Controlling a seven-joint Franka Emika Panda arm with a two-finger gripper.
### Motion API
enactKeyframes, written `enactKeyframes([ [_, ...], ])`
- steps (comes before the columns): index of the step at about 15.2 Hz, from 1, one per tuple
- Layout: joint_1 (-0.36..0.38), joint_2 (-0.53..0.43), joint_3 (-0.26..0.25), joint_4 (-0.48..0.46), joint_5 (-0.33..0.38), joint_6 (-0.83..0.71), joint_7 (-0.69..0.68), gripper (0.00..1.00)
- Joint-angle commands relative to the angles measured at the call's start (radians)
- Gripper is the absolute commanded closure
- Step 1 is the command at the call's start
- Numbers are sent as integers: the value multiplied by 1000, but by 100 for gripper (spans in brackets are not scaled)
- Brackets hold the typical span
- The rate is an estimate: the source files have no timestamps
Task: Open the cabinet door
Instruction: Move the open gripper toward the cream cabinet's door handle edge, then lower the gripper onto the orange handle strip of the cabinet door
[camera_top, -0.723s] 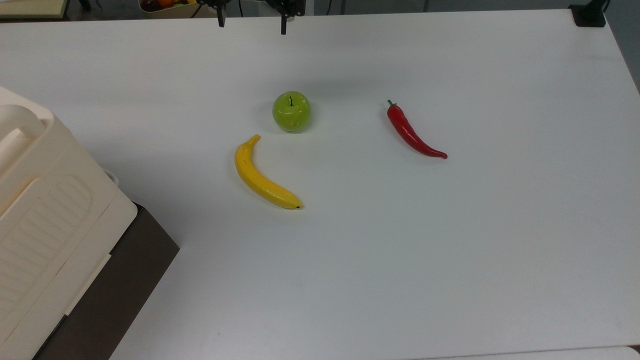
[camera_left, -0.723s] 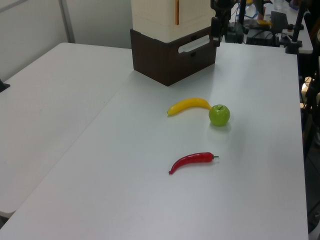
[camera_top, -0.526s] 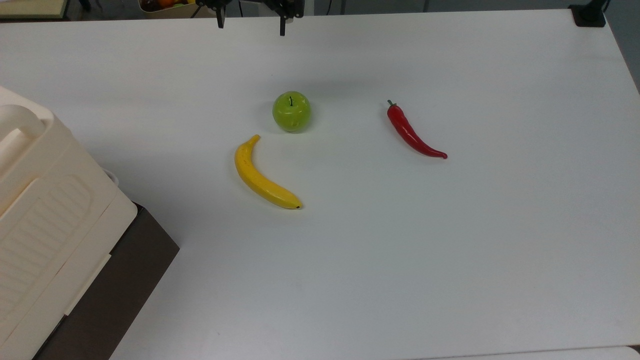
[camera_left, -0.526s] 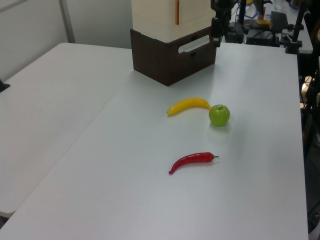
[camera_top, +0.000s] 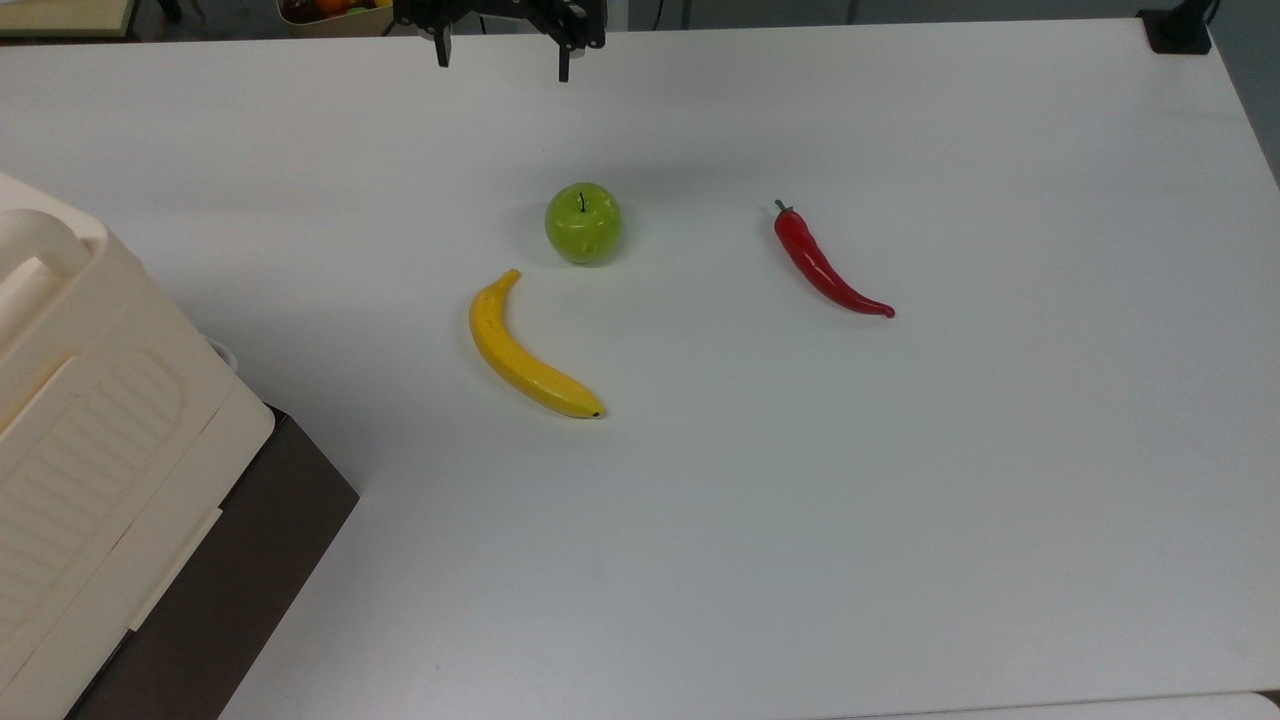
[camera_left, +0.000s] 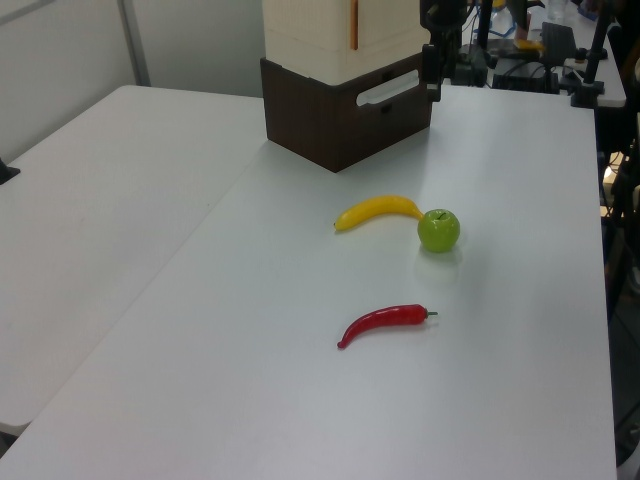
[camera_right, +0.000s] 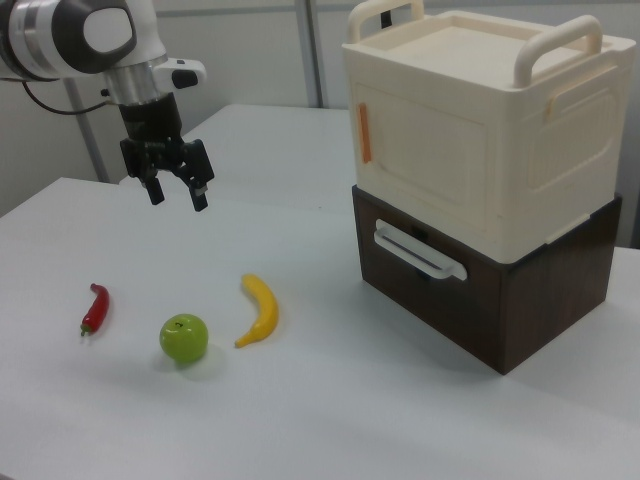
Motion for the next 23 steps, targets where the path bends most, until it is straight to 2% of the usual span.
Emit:
enactKeyframes([
  [1,3,-16,-11,-30,2,33,-4,62],
  [2,3,-16,-11,-30,4,33,-4,76],
  [3,3,-16,-11,-30,4,33,-4,84],
  [5,3,-14,-11,-30,4,33,-4,89],
  [8,-1,-10,-11,-27,4,45,-1,89],
  [9,-10,-9,-13,-25,4,60,11,80],
  [11,-32,-2,-13,-22,2,71,14,54],
  [12,-38,-2,-13,-20,1,74,14,33],
  [14,-67,3,-14,-11,1,88,18,15],
  [16,-98,49,-14,31,-2,114,76,0],
  [19,-136,115,-14,107,-13,155,167,0],
  [23,-179,124,-16,111,-19,322,241,0],
])
